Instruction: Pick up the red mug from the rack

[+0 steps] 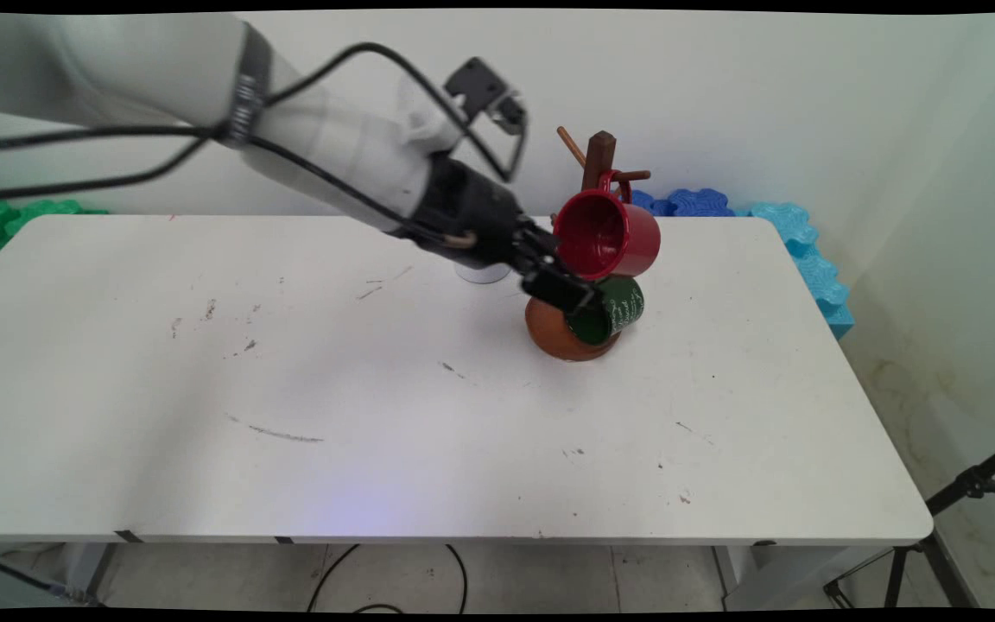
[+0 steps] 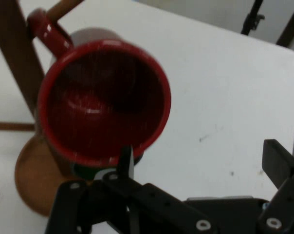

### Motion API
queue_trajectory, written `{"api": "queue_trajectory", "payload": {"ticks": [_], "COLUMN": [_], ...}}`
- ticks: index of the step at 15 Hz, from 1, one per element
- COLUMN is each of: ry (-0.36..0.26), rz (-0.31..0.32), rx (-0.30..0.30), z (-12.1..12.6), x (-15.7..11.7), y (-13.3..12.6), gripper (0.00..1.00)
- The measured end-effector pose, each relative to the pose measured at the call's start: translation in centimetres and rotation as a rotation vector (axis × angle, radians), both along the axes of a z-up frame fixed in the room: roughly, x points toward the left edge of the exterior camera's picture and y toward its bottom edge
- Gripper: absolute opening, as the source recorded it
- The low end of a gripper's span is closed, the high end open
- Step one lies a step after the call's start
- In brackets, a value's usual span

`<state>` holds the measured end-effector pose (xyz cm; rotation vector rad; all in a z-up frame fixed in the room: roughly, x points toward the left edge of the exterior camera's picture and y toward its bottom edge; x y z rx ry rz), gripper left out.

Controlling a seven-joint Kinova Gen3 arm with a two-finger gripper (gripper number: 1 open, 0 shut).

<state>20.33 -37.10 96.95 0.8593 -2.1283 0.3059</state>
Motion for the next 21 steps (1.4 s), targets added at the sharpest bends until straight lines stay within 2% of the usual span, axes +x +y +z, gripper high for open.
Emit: {"api": "queue_trajectory", "payload": {"ticks": [3,8,21], "ry": [0.019,0.028,0.001], "rz": [0.033,0.073,0.118], "rx": [-0.025,-0.060,-0.109], "z": [-0.6,-1.8,-4.3], "x": [-2.5,-5.0,-7.1], "y": [-0.5,-1.4,-2.9], "gripper": [1.00,1.00,1.00]}}
